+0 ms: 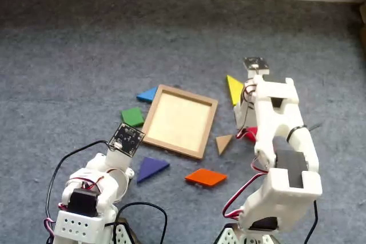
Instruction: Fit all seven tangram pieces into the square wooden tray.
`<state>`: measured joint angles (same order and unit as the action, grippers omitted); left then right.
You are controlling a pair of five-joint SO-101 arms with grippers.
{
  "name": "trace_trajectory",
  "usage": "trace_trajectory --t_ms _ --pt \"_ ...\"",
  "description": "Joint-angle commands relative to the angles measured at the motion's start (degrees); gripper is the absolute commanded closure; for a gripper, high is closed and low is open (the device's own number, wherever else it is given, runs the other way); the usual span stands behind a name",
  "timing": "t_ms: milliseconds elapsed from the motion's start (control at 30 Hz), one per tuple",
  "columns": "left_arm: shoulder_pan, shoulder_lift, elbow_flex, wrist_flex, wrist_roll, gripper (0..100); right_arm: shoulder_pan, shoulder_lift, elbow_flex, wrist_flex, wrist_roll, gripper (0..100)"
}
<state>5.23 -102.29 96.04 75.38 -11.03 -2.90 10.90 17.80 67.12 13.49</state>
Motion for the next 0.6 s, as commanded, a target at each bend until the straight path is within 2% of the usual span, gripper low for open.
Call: trace_trajectory --t_ms 0,100,567 --pt "0.75 -1.63 1.10 0.26 -0.26 99 -2.42 -1.01 -2.51 0.48 -0.70 69.1" --pt "0.75 -1.63 1.10 0.26 -0.26 99 -2.51 -0.75 -2.77 0.40 -3.34 69.1" --pt "0.75 -1.63 1.10 0.26 -0.26 99 0.22 -0.57 -2.33 0.13 -3.34 69.1"
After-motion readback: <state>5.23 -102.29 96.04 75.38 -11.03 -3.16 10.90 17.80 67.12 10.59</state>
